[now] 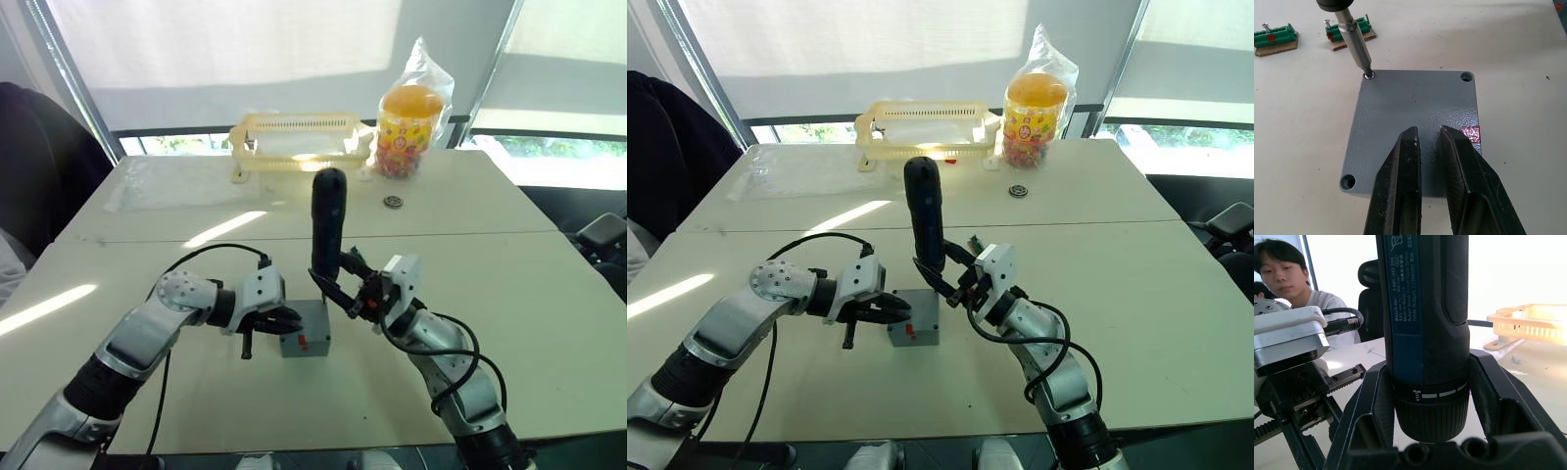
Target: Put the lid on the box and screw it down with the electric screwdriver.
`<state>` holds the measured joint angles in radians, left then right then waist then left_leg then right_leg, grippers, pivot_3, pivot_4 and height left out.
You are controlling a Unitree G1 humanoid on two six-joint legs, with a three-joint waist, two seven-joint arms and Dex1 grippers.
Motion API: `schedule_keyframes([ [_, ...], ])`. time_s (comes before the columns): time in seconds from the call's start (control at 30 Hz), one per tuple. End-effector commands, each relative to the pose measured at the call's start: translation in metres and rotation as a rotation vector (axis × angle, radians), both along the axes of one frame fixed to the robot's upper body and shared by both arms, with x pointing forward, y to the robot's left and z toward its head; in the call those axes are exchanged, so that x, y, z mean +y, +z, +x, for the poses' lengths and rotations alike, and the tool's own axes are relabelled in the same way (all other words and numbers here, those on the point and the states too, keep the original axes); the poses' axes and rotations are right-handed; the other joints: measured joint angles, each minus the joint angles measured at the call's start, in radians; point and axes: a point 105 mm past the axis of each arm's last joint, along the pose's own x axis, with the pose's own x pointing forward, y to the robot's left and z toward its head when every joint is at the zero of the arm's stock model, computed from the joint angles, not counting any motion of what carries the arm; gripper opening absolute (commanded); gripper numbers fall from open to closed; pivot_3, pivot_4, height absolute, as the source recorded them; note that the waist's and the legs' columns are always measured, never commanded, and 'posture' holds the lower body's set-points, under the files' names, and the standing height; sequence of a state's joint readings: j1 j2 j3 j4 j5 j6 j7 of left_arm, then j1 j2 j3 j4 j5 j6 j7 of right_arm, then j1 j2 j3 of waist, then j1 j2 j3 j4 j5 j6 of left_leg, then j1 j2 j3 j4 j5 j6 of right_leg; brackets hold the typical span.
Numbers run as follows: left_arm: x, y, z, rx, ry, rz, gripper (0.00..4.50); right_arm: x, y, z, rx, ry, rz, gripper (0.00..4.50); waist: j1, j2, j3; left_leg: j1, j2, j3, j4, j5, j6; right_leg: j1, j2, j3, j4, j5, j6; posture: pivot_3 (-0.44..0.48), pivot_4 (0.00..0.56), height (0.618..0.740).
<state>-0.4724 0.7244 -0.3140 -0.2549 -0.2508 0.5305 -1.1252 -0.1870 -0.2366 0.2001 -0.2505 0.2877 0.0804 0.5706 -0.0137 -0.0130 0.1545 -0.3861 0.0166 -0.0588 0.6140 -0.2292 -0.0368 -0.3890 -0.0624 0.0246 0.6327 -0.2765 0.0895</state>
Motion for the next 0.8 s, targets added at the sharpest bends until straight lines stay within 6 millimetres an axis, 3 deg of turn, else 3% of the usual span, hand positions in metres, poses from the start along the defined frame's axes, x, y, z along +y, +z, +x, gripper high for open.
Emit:
schedule_keyframes([
  [0.03, 0.006, -0.021, -0.002, 0.062, 0.03, 0.056, 0.67, -0.009, -0.06, 0.002, 0.231, -0.041, -0.097, 1.77, 0.0, 0.0, -0.001, 0.0, 0.0, 0.0, 0.0, 0.0, 0.0, 0.0, 0.0, 0.0, 0.0, 0.0, 0.0, 0.0, 0.15, 0.74],
  [0.33, 0.005, -0.022, -0.003, 0.062, 0.027, 0.055, 0.67, -0.012, -0.06, 0.003, 0.214, -0.051, -0.11, 1.77, 0.0, 0.0, -0.003, 0.001, 0.001, -0.002, -0.001, 0.0, 0.0, -0.001, -0.002, 0.0, -0.003, 0.0, 0.0, 0.0, 0.15, 0.74],
  [0.43, 0.004, -0.022, -0.003, 0.062, 0.027, 0.055, 0.67, -0.013, -0.051, 0.007, 0.183, -0.068, -0.092, 1.77, 0.0, 0.0, -0.003, 0.001, 0.001, -0.003, -0.001, 0.0, 0.0, -0.001, -0.003, 0.001, -0.003, 0.0, 0.0, 0.0, 0.15, 0.74],
  [0.57, 0.003, -0.024, -0.003, 0.066, 0.024, 0.056, 0.67, -0.015, -0.016, 0.006, 0.087, -0.073, -0.049, 1.77, 0.001, 0.001, -0.003, 0.0, 0.001, -0.003, -0.001, 0.0, -0.001, -0.001, -0.005, 0.001, -0.004, 0.0, -0.001, 0.0, 0.15, 0.74],
  [0.67, 0.004, -0.03, -0.002, 0.071, 0.024, 0.07, 0.67, -0.016, 0.029, -0.003, -0.006, -0.066, -0.005, 1.77, 0.004, 0.005, 0.001, -0.005, 0.0, -0.003, -0.001, 0.0, 0.0, -0.002, -0.007, 0.001, -0.004, 0.001, -0.002, 0.0, 0.15, 0.74],
  [0.8, 0.003, -0.032, -0.002, 0.075, 0.024, 0.065, 0.67, -0.018, 0.057, -0.014, -0.029, -0.059, 0.026, 1.77, 0.009, 0.006, 0.004, -0.008, -0.003, -0.002, -0.001, 0.0, 0.0, -0.004, -0.008, 0.0, -0.004, 0.002, -0.002, 0.0, 0.15, 0.74],
])
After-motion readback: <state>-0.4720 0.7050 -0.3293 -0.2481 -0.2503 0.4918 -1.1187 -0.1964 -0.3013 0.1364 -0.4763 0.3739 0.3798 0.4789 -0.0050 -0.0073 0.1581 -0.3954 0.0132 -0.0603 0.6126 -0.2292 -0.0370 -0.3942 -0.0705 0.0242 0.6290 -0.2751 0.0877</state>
